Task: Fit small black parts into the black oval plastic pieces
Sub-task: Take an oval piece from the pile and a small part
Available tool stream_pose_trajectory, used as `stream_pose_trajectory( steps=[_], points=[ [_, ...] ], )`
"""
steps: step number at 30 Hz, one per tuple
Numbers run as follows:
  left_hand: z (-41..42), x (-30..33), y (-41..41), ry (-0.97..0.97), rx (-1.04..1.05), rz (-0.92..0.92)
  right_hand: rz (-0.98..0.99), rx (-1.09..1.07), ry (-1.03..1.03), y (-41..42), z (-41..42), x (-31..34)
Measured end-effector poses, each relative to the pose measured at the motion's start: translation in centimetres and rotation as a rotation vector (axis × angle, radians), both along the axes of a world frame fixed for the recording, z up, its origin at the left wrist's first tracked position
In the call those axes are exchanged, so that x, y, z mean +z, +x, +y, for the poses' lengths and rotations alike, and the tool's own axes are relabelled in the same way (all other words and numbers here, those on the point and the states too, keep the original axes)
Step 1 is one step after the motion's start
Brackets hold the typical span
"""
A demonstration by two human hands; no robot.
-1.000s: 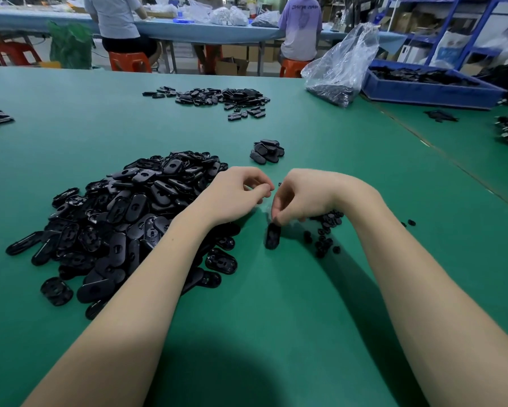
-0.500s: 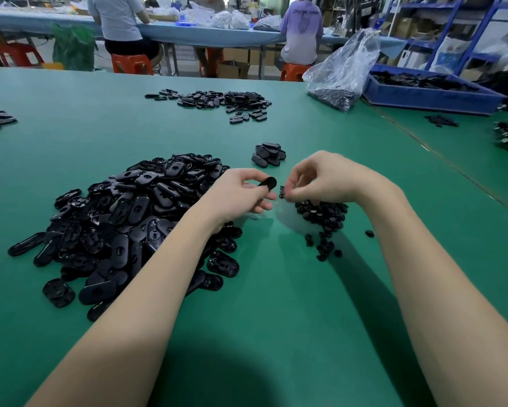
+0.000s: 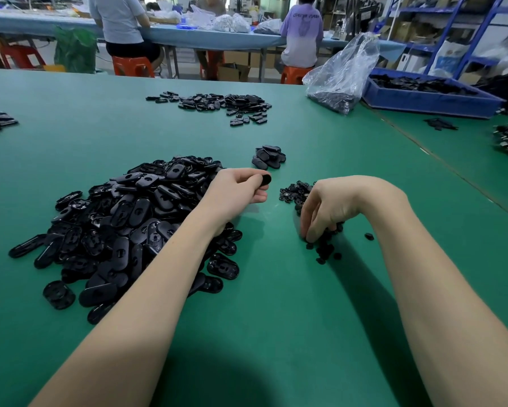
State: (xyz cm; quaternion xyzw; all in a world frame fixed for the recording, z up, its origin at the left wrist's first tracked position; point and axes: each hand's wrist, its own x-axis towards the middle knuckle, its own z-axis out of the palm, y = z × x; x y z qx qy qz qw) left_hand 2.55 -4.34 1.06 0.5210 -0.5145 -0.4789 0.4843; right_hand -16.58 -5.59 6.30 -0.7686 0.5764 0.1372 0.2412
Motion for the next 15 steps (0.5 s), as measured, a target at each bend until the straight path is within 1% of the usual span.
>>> stream_pose_trajectory(
  steps=[2, 5, 8, 10, 12, 15],
  points=[
    [0.1, 0.0, 0.0, 0.01, -0.008, -0.01, -0.02, 0.004, -0.046, 0.0, -0.2, -0.2],
    [0.3, 0.1, 0.1, 0.022, -0.034, -0.021, -0.105, 0.01, -0.092, -0.2, -0.4, -0.5],
    [0.3, 0.2, 0.3, -0.011, -0.03, -0.067, -0.216, -0.008, -0.139, -0.5, -0.8, -0.8],
    [0.4, 0.3, 0.4, -0.021, -0.011, -0.054, -0.414, -0.052, -0.136, -0.5, -0.9, -0.9],
    [0.4, 0.3, 0.3, -0.006, -0.008, 0.008, -0.631, -0.097, -0.12, -0.3, -0.9, -1.2],
    [0.4, 0.4, 0.3, 0.017, -0.029, 0.122, -0.802, -0.172, -0.14, 0.4, -0.9, -1.6]
  ],
)
